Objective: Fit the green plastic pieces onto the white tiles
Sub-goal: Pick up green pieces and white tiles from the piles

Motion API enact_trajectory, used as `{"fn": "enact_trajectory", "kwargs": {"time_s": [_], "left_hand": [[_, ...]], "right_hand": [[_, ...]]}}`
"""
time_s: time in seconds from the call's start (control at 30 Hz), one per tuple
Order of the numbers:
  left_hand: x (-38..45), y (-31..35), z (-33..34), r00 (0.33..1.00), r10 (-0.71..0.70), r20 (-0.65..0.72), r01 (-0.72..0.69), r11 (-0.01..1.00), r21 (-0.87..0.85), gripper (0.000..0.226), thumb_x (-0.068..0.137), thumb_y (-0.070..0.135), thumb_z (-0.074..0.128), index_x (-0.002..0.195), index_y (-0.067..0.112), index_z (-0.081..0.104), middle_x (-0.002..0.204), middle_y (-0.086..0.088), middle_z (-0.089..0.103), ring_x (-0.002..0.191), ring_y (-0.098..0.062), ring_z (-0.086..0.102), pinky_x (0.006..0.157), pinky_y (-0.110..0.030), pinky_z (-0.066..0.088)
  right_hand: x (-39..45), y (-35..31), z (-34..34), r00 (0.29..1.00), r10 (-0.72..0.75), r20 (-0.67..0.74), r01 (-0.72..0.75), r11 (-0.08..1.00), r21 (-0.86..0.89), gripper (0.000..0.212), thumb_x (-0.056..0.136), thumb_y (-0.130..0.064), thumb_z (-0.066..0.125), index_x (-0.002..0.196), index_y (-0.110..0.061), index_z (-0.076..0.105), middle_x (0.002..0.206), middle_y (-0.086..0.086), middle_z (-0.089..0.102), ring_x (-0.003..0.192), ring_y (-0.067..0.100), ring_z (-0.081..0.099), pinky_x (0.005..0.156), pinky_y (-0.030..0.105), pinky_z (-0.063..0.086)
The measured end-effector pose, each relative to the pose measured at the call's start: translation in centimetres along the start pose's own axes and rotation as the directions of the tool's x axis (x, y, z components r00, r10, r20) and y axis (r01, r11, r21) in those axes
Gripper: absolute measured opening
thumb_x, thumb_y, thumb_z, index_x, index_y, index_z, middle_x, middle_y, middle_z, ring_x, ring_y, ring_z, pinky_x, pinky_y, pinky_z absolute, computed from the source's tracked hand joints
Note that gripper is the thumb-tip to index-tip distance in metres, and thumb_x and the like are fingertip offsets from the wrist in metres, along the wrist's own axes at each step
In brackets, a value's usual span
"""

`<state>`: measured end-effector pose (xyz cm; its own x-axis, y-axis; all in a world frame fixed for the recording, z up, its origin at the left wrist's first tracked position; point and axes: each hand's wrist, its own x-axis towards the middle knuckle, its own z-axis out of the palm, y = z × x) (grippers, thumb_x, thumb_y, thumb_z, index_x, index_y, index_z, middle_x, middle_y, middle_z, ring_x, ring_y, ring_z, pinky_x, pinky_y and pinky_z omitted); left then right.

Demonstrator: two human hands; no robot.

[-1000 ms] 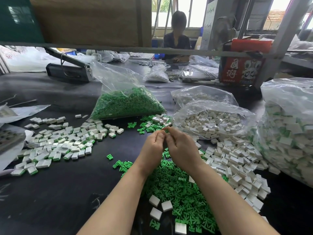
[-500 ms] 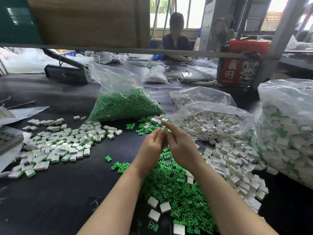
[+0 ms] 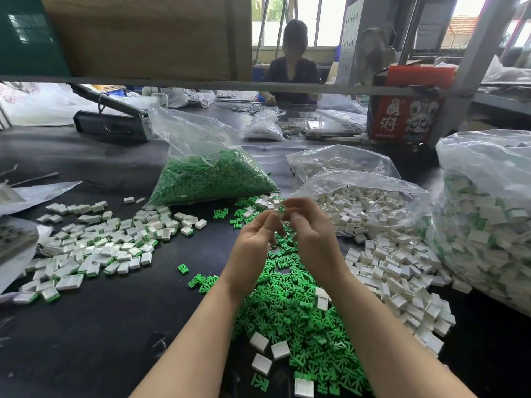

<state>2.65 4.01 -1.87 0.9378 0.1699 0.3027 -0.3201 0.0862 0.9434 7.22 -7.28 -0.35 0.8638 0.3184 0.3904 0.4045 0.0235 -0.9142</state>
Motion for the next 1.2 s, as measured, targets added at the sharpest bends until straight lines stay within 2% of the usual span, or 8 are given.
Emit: {"fn": "enact_trajectory", "kwargs": {"time_s": [0.07, 0.17, 0.3, 0.43, 0.57, 0.8, 1.03, 1.2], "left_hand": [[0.0, 0.2, 0.0, 0.999, 0.013, -0.029, -0.012, 0.999, 0.035, 0.022, 0.096, 0.038, 0.05, 0.094, 0.033, 0.072, 0.097, 0.013, 0.067, 0.085, 0.004, 0.06, 0.075, -0.007, 0.042], [-0.2, 0.0, -0.1, 0.999, -0.007, -0.043, 0.011, 0.996, 0.087, 0.029, 0.092, 0.045, 0.053, 0.112, 0.029, 0.067, 0.127, 0.001, 0.051, 0.119, -0.003, 0.052, 0.097, -0.018, 0.04], [-0.2, 0.1, 0.6, 1.0, 0.001, -0.018, 0.001, 0.996, 0.092, 0.024, 0.092, 0.034, 0.053, 0.111, 0.022, 0.062, 0.128, -0.002, 0.045, 0.104, -0.006, 0.058, 0.075, -0.014, 0.047], [-0.1, 0.1, 0.9, 1.0, 0.011, 0.019, -0.012, 0.997, 0.074, 0.021, 0.101, 0.016, 0.047, 0.107, 0.018, 0.067, 0.107, 0.001, 0.059, 0.081, -0.003, 0.061, 0.068, -0.017, 0.049], [-0.4, 0.3, 1.4, 0.999, -0.037, 0.036, 0.039, 0.999, -0.036, 0.023, 0.1, 0.02, 0.047, 0.098, 0.026, 0.069, 0.072, 0.004, 0.06, 0.06, -0.004, 0.056, 0.054, -0.017, 0.046], [-0.3, -0.1, 1.9, 0.995, -0.095, 0.04, 0.1, 0.98, -0.169, 0.014, 0.101, 0.02, 0.046, 0.096, 0.015, 0.058, 0.063, 0.002, 0.043, 0.049, -0.01, 0.037, 0.043, -0.021, 0.026], [-0.2, 0.0, 1.7, 0.993, -0.098, 0.06, 0.108, 0.973, -0.202, 0.035, 0.101, 0.018, 0.045, 0.075, 0.027, 0.065, 0.057, 0.008, 0.043, 0.043, -0.006, 0.038, 0.04, -0.018, 0.028], [-0.2, 0.1, 1.7, 0.994, -0.09, 0.069, 0.103, 0.971, -0.217, 0.02, 0.094, 0.025, 0.052, 0.077, 0.025, 0.063, 0.057, 0.007, 0.043, 0.044, -0.007, 0.038, 0.039, -0.019, 0.029]], "right_hand": [[0.1, -0.4, -0.1, 0.991, 0.13, -0.02, -0.128, 0.988, 0.084, 0.024, 0.105, -0.024, 0.039, 0.095, -0.013, 0.058, 0.086, 0.002, 0.063, 0.065, -0.001, 0.056, 0.06, 0.02, 0.042], [0.2, -0.6, -0.8, 0.927, 0.358, 0.113, -0.369, 0.924, 0.099, 0.059, 0.093, -0.066, 0.028, 0.082, -0.018, 0.059, 0.069, -0.002, 0.058, 0.054, 0.004, 0.05, 0.048, 0.018, 0.036], [0.1, -0.2, -0.5, 0.795, 0.46, 0.395, -0.554, 0.816, 0.164, 0.088, 0.073, -0.087, 0.025, 0.095, -0.012, 0.064, 0.064, 0.002, 0.053, 0.052, 0.009, 0.046, 0.04, 0.019, 0.033], [0.1, 0.3, 0.2, 0.808, 0.413, 0.42, -0.547, 0.79, 0.275, 0.073, 0.08, -0.084, 0.031, 0.089, -0.023, 0.069, 0.054, -0.001, 0.042, 0.045, 0.009, 0.035, 0.037, 0.02, 0.027], [0.0, 0.7, 0.3, 0.809, 0.445, 0.383, -0.579, 0.713, 0.395, 0.057, 0.079, -0.078, 0.045, 0.08, -0.022, 0.057, 0.051, -0.005, 0.031, 0.042, 0.007, 0.028, 0.037, 0.018, 0.024], [-0.3, 1.1, 0.6, 0.808, 0.449, 0.383, -0.59, 0.604, 0.536, 0.046, 0.085, -0.067, 0.051, 0.065, -0.026, 0.042, 0.047, -0.007, 0.025, 0.036, 0.007, 0.022, 0.04, 0.019, 0.01], [-0.6, 0.6, 0.5, 0.798, 0.452, 0.399, -0.602, 0.557, 0.572, 0.044, 0.086, -0.062, 0.053, 0.065, -0.024, 0.042, 0.048, -0.007, 0.029, 0.036, 0.006, 0.024, 0.042, 0.021, 0.007], [-0.6, 0.6, 0.6, 0.794, 0.449, 0.409, -0.607, 0.551, 0.573, 0.044, 0.089, -0.06, 0.052, 0.065, -0.024, 0.044, 0.05, -0.006, 0.032, 0.037, 0.006, 0.026, 0.043, 0.022, 0.006]]}}
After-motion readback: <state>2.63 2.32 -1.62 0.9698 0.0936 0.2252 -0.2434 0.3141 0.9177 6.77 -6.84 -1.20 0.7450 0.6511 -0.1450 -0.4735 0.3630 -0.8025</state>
